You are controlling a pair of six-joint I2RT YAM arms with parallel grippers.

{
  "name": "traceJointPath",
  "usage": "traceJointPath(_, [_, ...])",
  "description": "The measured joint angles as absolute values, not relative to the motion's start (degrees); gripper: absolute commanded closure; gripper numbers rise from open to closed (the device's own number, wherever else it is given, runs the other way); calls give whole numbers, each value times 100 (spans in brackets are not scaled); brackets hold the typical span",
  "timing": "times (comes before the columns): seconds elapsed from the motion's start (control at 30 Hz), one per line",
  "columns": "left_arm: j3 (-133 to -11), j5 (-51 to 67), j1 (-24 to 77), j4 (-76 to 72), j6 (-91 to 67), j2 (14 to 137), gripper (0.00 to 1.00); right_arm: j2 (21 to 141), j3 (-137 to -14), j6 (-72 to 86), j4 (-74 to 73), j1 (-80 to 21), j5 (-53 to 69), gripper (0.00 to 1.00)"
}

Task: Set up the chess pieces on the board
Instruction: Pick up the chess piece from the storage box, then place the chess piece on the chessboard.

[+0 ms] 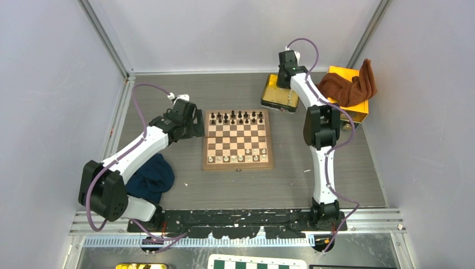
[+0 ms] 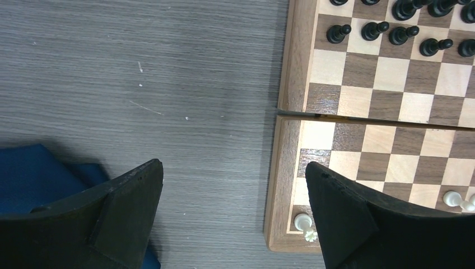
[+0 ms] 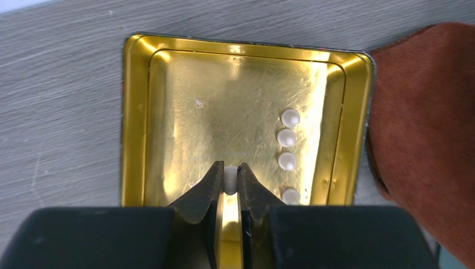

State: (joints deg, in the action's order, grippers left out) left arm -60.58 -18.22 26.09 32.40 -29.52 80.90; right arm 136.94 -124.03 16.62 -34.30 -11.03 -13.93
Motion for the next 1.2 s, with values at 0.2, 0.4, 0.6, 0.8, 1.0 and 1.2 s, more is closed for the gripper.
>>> traceJointPath(0.2, [-5948, -1813, 2606, 3236, -2952, 7822, 2, 12846, -11830, 1597, -3420, -1306, -1518, 99])
traceJointPath(0.4, [-5889, -1734, 2604, 3164, -2956, 7784, 2, 11845, -10881, 1481, -3389, -1907, -1662, 99])
traceJointPath(0.6, [-5889, -1675, 2596, 3020, -2961, 7784, 3, 10831, -9736, 1369, -3404, -2919, -1817, 99])
traceJointPath(0.8, [-5889, -1627, 2596, 2941, -2985, 7784, 3, 10219, -8884, 1396, -3395, -3793, -1852, 99])
traceJointPath(1.0, [-5887, -1581, 2596, 2921, -3004, 7787, 3, 9996, -8355, 1496, -3328, -4171, -1905, 99])
traceJointPath(1.2, [-5887, -1581, 2596, 2897, -3004, 7793, 3, 9979, -7874, 1601, -3046, -4445, -1905, 99])
